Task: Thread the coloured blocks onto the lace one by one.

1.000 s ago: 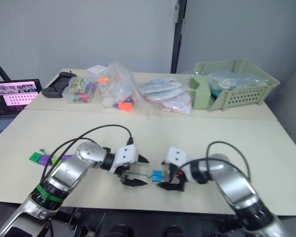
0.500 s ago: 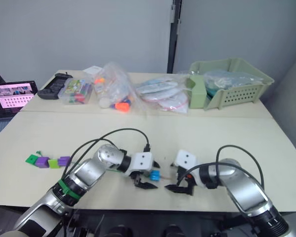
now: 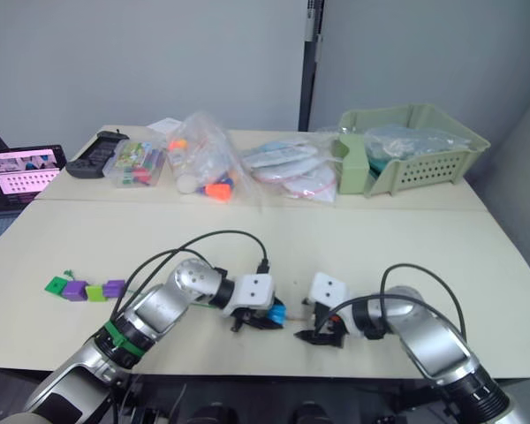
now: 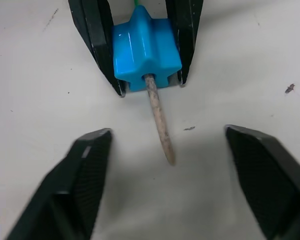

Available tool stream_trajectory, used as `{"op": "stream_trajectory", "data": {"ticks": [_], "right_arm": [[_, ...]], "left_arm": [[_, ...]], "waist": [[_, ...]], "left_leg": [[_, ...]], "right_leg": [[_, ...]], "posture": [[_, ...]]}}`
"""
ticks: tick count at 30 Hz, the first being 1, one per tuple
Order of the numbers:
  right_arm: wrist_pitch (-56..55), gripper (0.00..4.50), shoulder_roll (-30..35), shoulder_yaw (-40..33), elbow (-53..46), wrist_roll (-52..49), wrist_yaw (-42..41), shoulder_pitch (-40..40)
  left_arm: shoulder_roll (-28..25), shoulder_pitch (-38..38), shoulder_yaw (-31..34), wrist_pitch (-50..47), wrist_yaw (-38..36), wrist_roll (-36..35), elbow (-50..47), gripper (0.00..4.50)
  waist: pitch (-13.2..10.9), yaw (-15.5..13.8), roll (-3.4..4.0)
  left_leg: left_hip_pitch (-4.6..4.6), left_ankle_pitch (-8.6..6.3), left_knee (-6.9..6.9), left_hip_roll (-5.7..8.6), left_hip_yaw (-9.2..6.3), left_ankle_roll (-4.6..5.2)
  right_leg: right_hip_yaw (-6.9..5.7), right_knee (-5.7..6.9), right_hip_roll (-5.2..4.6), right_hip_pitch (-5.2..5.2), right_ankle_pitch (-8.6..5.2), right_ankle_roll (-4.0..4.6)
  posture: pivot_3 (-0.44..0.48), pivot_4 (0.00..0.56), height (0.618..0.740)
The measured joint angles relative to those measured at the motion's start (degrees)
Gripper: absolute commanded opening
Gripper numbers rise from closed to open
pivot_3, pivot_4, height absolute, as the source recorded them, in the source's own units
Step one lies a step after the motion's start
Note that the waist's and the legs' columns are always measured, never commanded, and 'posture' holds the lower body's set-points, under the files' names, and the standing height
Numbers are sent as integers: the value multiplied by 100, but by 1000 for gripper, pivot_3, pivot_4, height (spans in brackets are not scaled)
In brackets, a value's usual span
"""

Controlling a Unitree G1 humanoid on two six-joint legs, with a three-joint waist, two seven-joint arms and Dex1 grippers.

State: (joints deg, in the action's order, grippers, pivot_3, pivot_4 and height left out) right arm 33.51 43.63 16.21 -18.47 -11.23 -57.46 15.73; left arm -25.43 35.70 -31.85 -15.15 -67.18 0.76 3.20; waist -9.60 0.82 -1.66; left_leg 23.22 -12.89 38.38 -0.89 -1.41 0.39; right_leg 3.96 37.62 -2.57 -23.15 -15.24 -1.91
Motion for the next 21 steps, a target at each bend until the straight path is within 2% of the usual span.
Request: {"op": "stream_trajectory", "data": {"ticks": [8, 14, 17, 20, 21], "right_arm": [[-369, 35, -53, 118, 184, -5, -126, 26], [-430, 0, -61, 131, 222, -5, -127, 59], [-427, 0, -66, 153, 289, 32, -127, 150], [-360, 0, -72, 231, 284, 97, -131, 273], [-354, 0, -71, 233, 280, 100, -134, 279]], "left_arm": [[-19, 0, 6, 9, -1, 6, 5, 1393], [-289, -80, 174, 32, -87, -73, -58, 1393], [-780, -280, 470, 38, -230, -215, -220, 1393], [-1745, -621, 1000, 342, -566, -450, -220, 1393], [-1833, -651, 1049, 378, -595, -464, -208, 1393]], "waist": [[0, 8, 0], [0, 31, 0], [0, 62, 0], [0, 135, 0], [0, 153, 0]], "left_leg": [[-6, 0, 0, -1, 0, 0], [-7, 0, 0, -3, 0, 0], [-7, 0, -3, -7, -1, 0], [-10, 0, -11, -14, -2, 0], [-10, 0, -12, -14, -2, 0]], "right_leg": [[0, 2, 1, 4, 0, 0], [1, 5, 2, 2, 0, 1], [0, 7, 4, -1, 0, 1], [-1, 7, 6, -6, 0, 4], [-2, 9, 6, -7, -1, 6]], "posture": [[0, 150, 740], [0, 150, 740], [0, 150, 740], [0, 150, 740], [0, 150, 740]]}}
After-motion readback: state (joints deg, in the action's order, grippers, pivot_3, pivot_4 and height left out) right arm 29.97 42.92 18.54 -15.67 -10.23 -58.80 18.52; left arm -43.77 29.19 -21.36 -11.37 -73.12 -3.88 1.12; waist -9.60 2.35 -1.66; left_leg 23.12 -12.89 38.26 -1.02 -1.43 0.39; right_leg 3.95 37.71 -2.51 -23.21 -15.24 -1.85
